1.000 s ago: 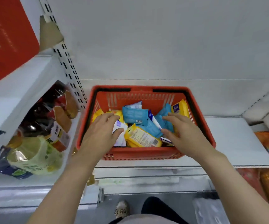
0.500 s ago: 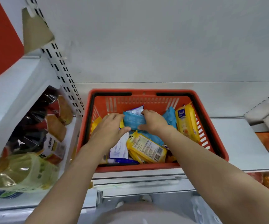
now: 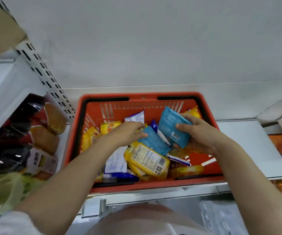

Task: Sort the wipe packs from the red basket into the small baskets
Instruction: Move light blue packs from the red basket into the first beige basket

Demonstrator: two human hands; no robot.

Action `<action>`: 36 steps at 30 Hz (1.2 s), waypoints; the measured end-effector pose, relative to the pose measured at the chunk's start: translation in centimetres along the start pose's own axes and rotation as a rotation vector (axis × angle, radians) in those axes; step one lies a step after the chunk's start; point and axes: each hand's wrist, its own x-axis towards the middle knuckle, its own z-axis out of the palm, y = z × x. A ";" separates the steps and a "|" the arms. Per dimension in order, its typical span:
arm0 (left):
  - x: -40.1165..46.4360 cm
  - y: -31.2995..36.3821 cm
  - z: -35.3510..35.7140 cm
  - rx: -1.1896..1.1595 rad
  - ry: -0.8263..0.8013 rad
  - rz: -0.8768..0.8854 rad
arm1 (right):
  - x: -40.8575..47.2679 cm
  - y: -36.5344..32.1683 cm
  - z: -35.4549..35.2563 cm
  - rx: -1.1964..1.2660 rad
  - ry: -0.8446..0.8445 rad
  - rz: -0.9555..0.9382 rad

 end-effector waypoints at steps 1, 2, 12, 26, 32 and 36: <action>0.8 0.2 0.5 -0.024 -0.045 0.001 | -0.3 0.2 0.0 -0.003 0.018 -0.039; 1.5 0.4 1.1 -0.035 -0.078 -0.010 | -0.7 0.2 0.1 -0.004 0.036 -0.071; 4.1 0.8 3.5 -0.034 -0.029 -0.056 | -2.6 0.8 0.3 -0.027 0.004 -0.177; -3.2 -0.4 -3.2 -0.919 0.476 -0.168 | -1.4 0.5 4.3 0.290 0.048 -0.074; -7.3 0.5 -3.1 -1.114 0.591 -0.198 | -2.2 1.6 7.1 0.217 0.036 -0.102; -9.3 1.2 -2.9 -1.148 0.695 -0.185 | -3.5 2.2 8.5 0.261 0.044 -0.054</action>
